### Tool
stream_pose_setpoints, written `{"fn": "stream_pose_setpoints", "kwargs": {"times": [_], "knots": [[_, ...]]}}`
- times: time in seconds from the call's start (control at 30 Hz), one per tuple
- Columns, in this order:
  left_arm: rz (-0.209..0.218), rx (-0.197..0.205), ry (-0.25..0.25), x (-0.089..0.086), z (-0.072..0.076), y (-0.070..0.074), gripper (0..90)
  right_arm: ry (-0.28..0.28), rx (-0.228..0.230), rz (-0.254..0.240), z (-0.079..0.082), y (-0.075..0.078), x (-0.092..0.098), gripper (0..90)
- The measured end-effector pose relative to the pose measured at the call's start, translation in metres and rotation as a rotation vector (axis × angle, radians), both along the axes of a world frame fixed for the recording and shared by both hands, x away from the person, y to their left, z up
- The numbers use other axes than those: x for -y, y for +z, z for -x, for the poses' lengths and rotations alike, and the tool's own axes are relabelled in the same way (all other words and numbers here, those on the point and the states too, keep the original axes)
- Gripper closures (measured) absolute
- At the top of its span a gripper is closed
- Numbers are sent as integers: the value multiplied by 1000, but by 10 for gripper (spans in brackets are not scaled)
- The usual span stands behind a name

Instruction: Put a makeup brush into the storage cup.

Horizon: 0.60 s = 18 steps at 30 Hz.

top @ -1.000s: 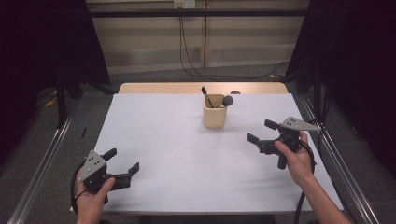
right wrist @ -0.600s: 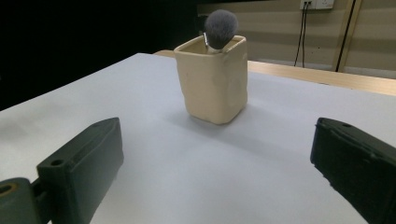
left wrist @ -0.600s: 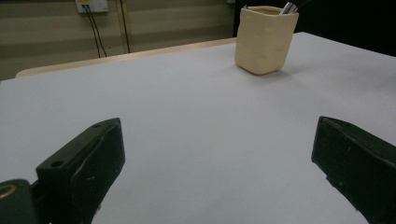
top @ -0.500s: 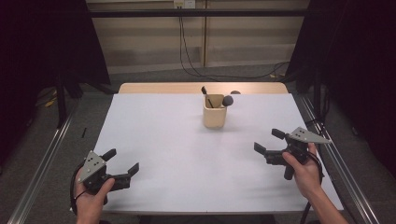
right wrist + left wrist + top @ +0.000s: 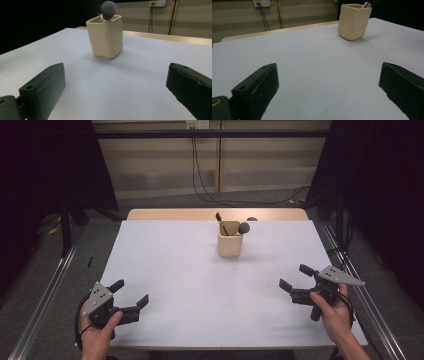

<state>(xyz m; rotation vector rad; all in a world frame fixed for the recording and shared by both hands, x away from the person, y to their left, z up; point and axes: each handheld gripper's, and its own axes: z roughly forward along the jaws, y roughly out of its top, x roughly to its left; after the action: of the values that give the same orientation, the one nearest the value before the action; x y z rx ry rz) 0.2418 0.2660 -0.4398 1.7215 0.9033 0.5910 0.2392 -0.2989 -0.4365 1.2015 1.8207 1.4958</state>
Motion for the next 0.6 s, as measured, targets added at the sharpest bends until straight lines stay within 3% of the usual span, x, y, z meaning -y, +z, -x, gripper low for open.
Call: {"fn": "stream_pose_setpoints", "kwargs": {"times": [0.23,0.6], "knots": [[5,3,6,0,0,1,29,-33,10,5,10,-5,4,20],[24,12,17,-2,2,2,27,-36,2,4,25,-10,6,17]]}}
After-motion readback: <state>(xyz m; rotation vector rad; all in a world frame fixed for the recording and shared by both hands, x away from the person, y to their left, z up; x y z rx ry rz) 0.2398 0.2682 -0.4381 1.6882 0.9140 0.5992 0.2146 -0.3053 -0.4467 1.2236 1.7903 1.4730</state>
